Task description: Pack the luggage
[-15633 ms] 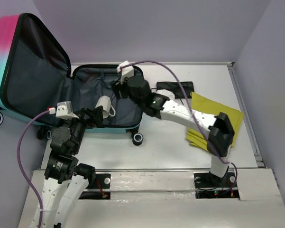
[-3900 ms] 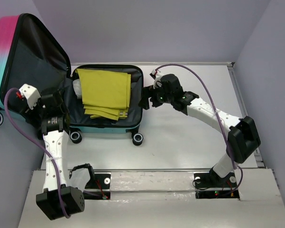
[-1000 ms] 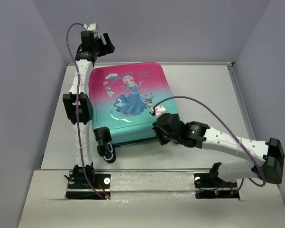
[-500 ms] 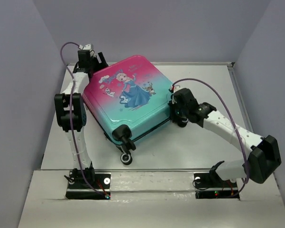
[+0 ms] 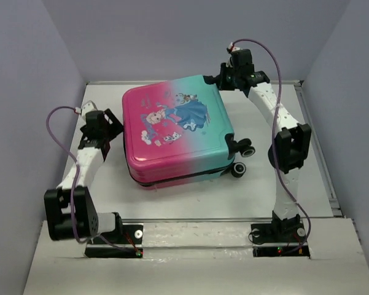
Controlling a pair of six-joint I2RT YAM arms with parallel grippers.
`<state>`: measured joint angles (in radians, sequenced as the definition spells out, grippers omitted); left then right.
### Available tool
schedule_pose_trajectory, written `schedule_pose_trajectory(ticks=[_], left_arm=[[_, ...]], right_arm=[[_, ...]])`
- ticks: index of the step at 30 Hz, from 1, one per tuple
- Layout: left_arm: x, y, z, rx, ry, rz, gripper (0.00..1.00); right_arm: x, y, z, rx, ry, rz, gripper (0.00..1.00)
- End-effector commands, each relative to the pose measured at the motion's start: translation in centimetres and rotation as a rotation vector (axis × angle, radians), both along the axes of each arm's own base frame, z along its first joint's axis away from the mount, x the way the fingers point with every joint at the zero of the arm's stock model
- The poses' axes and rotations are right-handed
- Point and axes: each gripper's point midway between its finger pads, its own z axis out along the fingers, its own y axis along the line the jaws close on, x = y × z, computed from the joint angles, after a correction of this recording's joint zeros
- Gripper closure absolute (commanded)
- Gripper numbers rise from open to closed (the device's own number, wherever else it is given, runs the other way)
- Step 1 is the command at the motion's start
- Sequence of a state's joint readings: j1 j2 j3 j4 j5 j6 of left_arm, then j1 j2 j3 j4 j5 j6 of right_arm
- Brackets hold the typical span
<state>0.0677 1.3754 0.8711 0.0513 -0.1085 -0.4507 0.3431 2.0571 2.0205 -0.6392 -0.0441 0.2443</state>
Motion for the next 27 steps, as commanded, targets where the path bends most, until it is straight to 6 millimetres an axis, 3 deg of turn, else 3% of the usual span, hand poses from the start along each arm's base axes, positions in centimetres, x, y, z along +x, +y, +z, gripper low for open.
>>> schedule_pose_trajectory(ticks=[1, 2, 6, 8, 11, 12, 14, 15, 16, 17, 18, 19, 20, 21, 22, 23, 24, 25, 26, 27], left_arm=[[-5.9, -13.7, 1.7, -0.236, -0.02, -0.465, 0.08], [-7.2, -14.2, 2.5, -0.246, -0.052, -0.479, 0.08], [-9.4, -14.1, 4.8, -0.241, -0.128, -0.473, 0.08], [-9.9, -13.2, 6.8, -0.21, -0.185, -0.44, 0.08], [-10.3, -12.3, 9.6, -0.171, -0.255, -0.414, 0.07], [-10.4, -11.9, 10.6, -0.151, -0.28, -0.401, 0.07], [-10.5, -11.6, 12.1, -0.142, -0.314, -0.393, 0.06], [-10.5, -11.4, 12.5, -0.138, -0.327, -0.386, 0.07], [-10.6, -11.3, 12.7, -0.136, -0.337, -0.377, 0.07], [-10.5, -11.0, 12.9, -0.131, -0.35, -0.363, 0.08], [-10.1, -10.7, 13.2, -0.131, -0.364, -0.338, 0.08], [-9.9, -10.7, 13.5, -0.134, -0.37, -0.334, 0.07], [-8.9, -11.2, 14.5, -0.142, -0.383, -0.349, 0.07], [-7.6, -11.5, 14.1, -0.149, -0.359, -0.349, 0.06], [-6.6, -11.6, 16.4, -0.155, -0.408, -0.344, 0.06], [-5.7, -11.6, 17.0, -0.157, -0.415, -0.335, 0.06], [-4.9, -11.6, 17.7, -0.16, -0.426, -0.327, 0.05], [-3.3, -11.8, 16.7, -0.171, -0.384, -0.321, 0.05], [-2.2, -12.1, 19.3, -0.196, -0.439, -0.336, 0.05], [-1.4, -12.2, 20.0, -0.196, -0.448, -0.339, 0.05]], right_arm=[[-1.9, 13.9, 10.8, 0.461, -0.119, 0.428, 0.55], [-1.3, 13.3, 12.0, 0.542, -0.096, 0.45, 0.43], [-1.4, 10.8, 14.3, 0.598, -0.094, 0.453, 0.21], [-2.3, 8.9, 15.4, 0.534, -0.148, 0.418, 0.18], [-4.5, 7.3, 16.9, 0.456, -0.221, 0.425, 0.18], [-6.7, 6.2, 17.7, 0.434, -0.246, 0.425, 0.2], [-8.7, 4.7, 18.2, 0.386, -0.306, 0.404, 0.3], [-11.8, 3.4, 17.4, 0.371, -0.309, 0.401, 0.37], [-12.8, 2.8, 17.6, 0.366, -0.349, 0.385, 0.41], [-13.7, 1.6, 17.1, 0.347, -0.362, 0.34, 0.56], [-14.1, -0.1, 16.4, 0.312, -0.378, 0.247, 0.86], [-14.8, -1.4, 15.4, 0.291, -0.379, 0.191, 0.91], [-15.7, -4.5, 13.0, 0.232, -0.365, 0.028, 0.93], [-16.3, -5.9, 11.6, 0.211, -0.348, -0.043, 0.93], [-17.7, -7.5, 9.1, 0.187, -0.319, -0.113, 0.93], [-17.8, -9.9, 7.9, 0.151, -0.315, -0.232, 0.93], [-18.2, -10.9, 6.9, 0.159, -0.297, -0.292, 0.93], [-18.7, -11.9, 5.9, 0.15, -0.283, -0.339, 0.93], [-19.5, -13.1, 4.3, 0.151, -0.261, -0.392, 0.93], [-19.9, -13.4, 3.6, 0.147, -0.249, -0.407, 0.93]])
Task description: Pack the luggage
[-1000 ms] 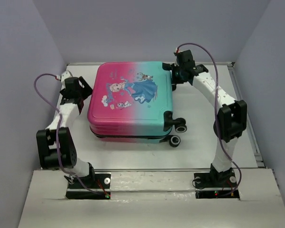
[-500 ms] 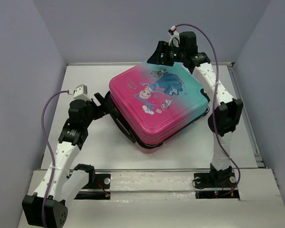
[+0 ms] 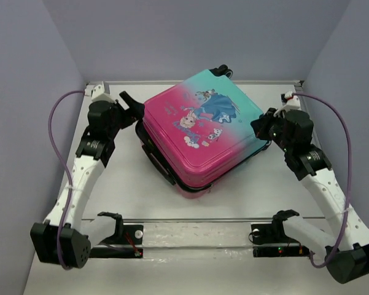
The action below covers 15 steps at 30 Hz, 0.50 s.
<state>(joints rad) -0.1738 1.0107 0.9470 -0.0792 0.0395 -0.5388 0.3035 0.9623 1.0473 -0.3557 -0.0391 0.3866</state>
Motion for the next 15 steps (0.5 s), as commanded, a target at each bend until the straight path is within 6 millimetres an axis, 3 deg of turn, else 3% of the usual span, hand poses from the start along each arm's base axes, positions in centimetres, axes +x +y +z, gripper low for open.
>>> schedule_pose_trajectory(ticks=[1, 2, 4, 5, 6, 7, 9, 12, 13, 14, 15], left_arm=[[5.1, -0.5, 4.8, -0.052, -0.097, 0.004, 0.05], [5.7, -0.3, 6.2, -0.055, -0.114, 0.007, 0.05], [5.9, -0.3, 7.3, -0.073, -0.127, -0.02, 0.06], [5.3, -0.4, 8.1, -0.074, -0.152, -0.029, 0.07], [4.6, -0.6, 7.2, -0.07, -0.15, -0.036, 0.08], [3.1, -0.3, 8.6, -0.068, -0.198, -0.032, 0.08], [2.0, 0.8, 6.5, -0.017, -0.178, 0.01, 0.11], [-0.3, 2.1, 4.3, 0.03, -0.15, 0.048, 0.15], [-1.4, 2.3, 3.9, 0.048, -0.148, 0.048, 0.16], [-1.9, 2.5, 1.9, 0.06, -0.108, 0.05, 0.16], [-2.4, 2.7, 1.1, 0.065, -0.093, 0.055, 0.17]], right_arm=[[0.1, -5.9, -7.1, -0.048, 0.153, -0.327, 0.93], [-0.3, -6.3, -8.1, -0.059, 0.176, -0.345, 0.93], [-1.3, -7.3, -9.6, -0.078, 0.207, -0.39, 0.93], [-1.5, -7.8, -10.0, -0.082, 0.211, -0.409, 0.93], [-1.7, -8.2, -10.7, -0.096, 0.221, -0.421, 0.93], [-1.8, -8.2, -11.1, -0.102, 0.23, -0.42, 0.93], [-1.3, -7.7, -12.0, -0.113, 0.262, -0.398, 0.93], [0.5, -6.6, -11.5, -0.099, 0.245, -0.349, 0.93], [2.0, -5.9, -10.7, -0.087, 0.21, -0.321, 0.93], [3.0, -5.1, -10.3, -0.087, 0.19, -0.284, 0.93], [3.7, -3.4, -10.0, -0.088, 0.174, -0.18, 0.93]])
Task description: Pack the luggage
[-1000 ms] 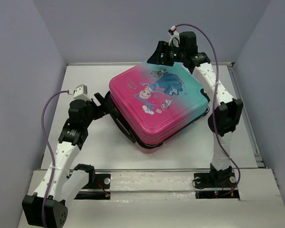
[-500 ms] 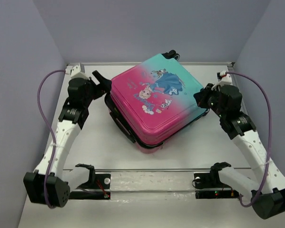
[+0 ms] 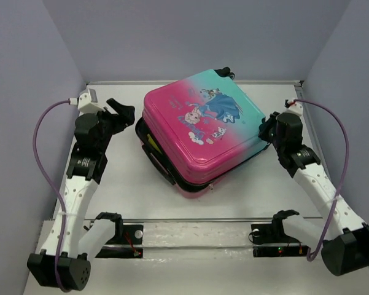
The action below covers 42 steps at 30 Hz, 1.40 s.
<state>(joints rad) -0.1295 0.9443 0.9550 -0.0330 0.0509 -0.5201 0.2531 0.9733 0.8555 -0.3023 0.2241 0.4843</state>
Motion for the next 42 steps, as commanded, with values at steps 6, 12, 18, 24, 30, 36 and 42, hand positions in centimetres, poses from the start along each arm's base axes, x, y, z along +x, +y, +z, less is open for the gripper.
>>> schedule_pose_trajectory(ticks=[6, 12, 18, 24, 30, 36, 42], left_arm=[[-4.9, 0.5, -5.8, 0.029, 0.08, -0.018, 0.34], [-6.3, 1.2, -8.9, 0.022, 0.177, 0.023, 0.39], [-5.3, 0.3, -10.4, -0.011, 0.199, -0.006, 0.39], [-5.1, -0.7, -11.6, -0.045, 0.219, -0.05, 0.41], [-6.4, -1.2, -11.8, -0.055, 0.214, -0.092, 0.42], [-7.3, -1.8, -14.0, -0.068, 0.279, -0.127, 0.38], [-8.0, -2.6, -14.5, -0.109, 0.296, -0.16, 0.37]], right_arm=[[10.5, 9.1, 1.0, 0.046, 0.024, 0.41, 0.93], [12.6, 9.6, 6.6, 0.031, -0.048, 0.426, 0.79], [4.7, 1.7, 8.6, -0.063, -0.082, 0.096, 0.12], [-3.2, -3.1, -0.3, -0.045, 0.059, -0.099, 0.0], [-2.8, 0.3, -2.2, 0.106, 0.109, 0.039, 0.0], [1.6, 6.5, 1.6, 0.266, 0.0, 0.319, 0.02], [8.9, 10.7, 3.9, 0.296, -0.035, 0.5, 0.09]])
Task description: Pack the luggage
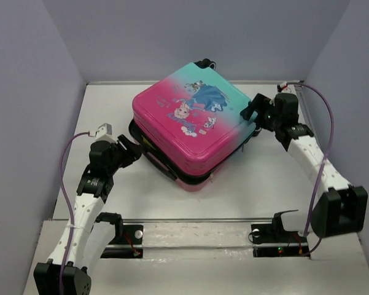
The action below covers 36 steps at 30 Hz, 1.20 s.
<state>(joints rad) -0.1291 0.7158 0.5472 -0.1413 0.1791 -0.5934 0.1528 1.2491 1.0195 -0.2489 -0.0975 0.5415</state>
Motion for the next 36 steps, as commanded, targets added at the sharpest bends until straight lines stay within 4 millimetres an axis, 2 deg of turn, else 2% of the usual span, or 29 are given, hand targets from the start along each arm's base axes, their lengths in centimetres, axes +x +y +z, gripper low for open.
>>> schedule_pose_trajectory(ticks=[1, 2, 3, 6, 7, 8, 9, 12, 13, 15, 16, 17, 18, 19, 20, 21, 25, 26, 27, 28, 29, 30, 32, 34, 36], left_arm=[[-0.8, -1.2, 0.2, -0.056, -0.005, -0.053, 0.37], [-0.8, -1.2, 0.3, -0.057, -0.01, -0.053, 0.37], [-0.8, -1.2, 0.5, -0.054, -0.018, -0.056, 0.38], [-1.0, -1.5, 0.6, -0.055, -0.024, -0.07, 0.39], [-1.1, -1.7, 0.7, -0.057, -0.023, -0.079, 0.39], [-1.4, -2.4, 0.5, -0.063, -0.023, -0.102, 0.4], [-1.5, -2.8, 0.4, -0.069, -0.02, -0.115, 0.41], [-2.3, -4.5, -0.2, -0.063, -0.017, -0.158, 0.43], [-2.3, -5.2, -0.3, -0.078, -0.015, -0.163, 0.43], [-2.7, -6.2, -1.3, -0.082, 0.007, -0.174, 0.43], [-2.8, -6.6, -1.6, -0.088, 0.015, -0.181, 0.43], [-2.8, -7.4, -1.5, -0.113, 0.012, -0.195, 0.44], [-2.8, -7.7, -1.8, -0.125, 0.012, -0.202, 0.44], [-2.6, -8.1, -1.6, -0.138, 0.004, -0.208, 0.44], [-2.6, -8.2, -1.8, -0.14, 0.008, -0.211, 0.44], [-2.7, -8.5, -1.8, -0.142, 0.011, -0.217, 0.44], [-3.4, -10.1, -2.4, -0.141, 0.031, -0.257, 0.46], [-3.9, -10.9, -2.5, -0.147, 0.039, -0.279, 0.47], [-4.0, -11.1, -2.7, -0.144, 0.04, -0.273, 0.47], [-4.1, -11.3, -2.8, -0.146, 0.039, -0.276, 0.47], [-4.4, -11.6, -2.9, -0.151, 0.038, -0.284, 0.47], [-4.3, -11.7, -2.8, -0.162, 0.036, -0.281, 0.47], [-4.3, -11.9, -2.9, -0.165, 0.032, -0.282, 0.46], [-4.0, -11.7, -3.1, -0.157, 0.029, -0.267, 0.46], [-3.7, -11.8, -3.4, -0.152, 0.026, -0.266, 0.46]], right_arm=[[5.4, 8.5, 5.2, 0.166, -0.147, 0.367, 0.09], [5.2, 8.7, 5.3, 0.174, -0.146, 0.386, 0.08], [6.6, 9.6, 6.5, 0.191, -0.166, 0.424, 0.06], [8.2, 10.5, 8.3, 0.19, -0.18, 0.472, 0.0], [9.0, 10.5, 10.3, 0.155, -0.232, 0.487, 0.0], [8.8, 10.4, 10.7, 0.141, -0.231, 0.49, 0.0], [8.4, 9.8, 12.5, 0.099, -0.277, 0.483, 0.0], [5.6, 8.8, 13.5, 0.04, -0.321, 0.485, 0.0], [3.0, 8.3, 13.2, 0.031, -0.344, 0.49, 0.0], [0.0, 7.9, 12.3, 0.029, -0.37, 0.504, 0.05], [-1.4, 7.8, 11.5, 0.04, -0.38, 0.51, 0.23], [-4.0, 7.9, 9.3, 0.055, -0.381, 0.529, 0.4], [-5.5, 8.3, 8.2, 0.092, -0.362, 0.549, 0.58], [-6.3, 8.7, 7.7, 0.108, -0.394, 0.564, 0.82], [-7.4, 9.3, 6.4, 0.124, -0.381, 0.587, 0.91], [-9.2, 10.5, 3.6, 0.138, -0.349, 0.629, 0.93], [-11.6, 13.2, -1.6, 0.102, -0.276, 0.691, 0.93], [-11.6, 13.5, -2.3, 0.088, -0.274, 0.696, 0.93], [-11.5, 13.7, -3.7, 0.069, -0.251, 0.696, 0.93], [-11.2, 14.1, -3.9, 0.063, -0.271, 0.705, 0.93], [-11.0, 14.2, -4.3, 0.058, -0.271, 0.707, 0.88], [-10.7, 14.2, -5.3, 0.038, -0.261, 0.711, 0.72], [-10.6, 14.5, -6.0, 0.028, -0.281, 0.724, 0.57], [-10.4, 14.6, -6.7, 0.008, -0.291, 0.734, 0.49], [-10.0, 14.8, -7.6, -0.012, -0.293, 0.756, 0.47]])
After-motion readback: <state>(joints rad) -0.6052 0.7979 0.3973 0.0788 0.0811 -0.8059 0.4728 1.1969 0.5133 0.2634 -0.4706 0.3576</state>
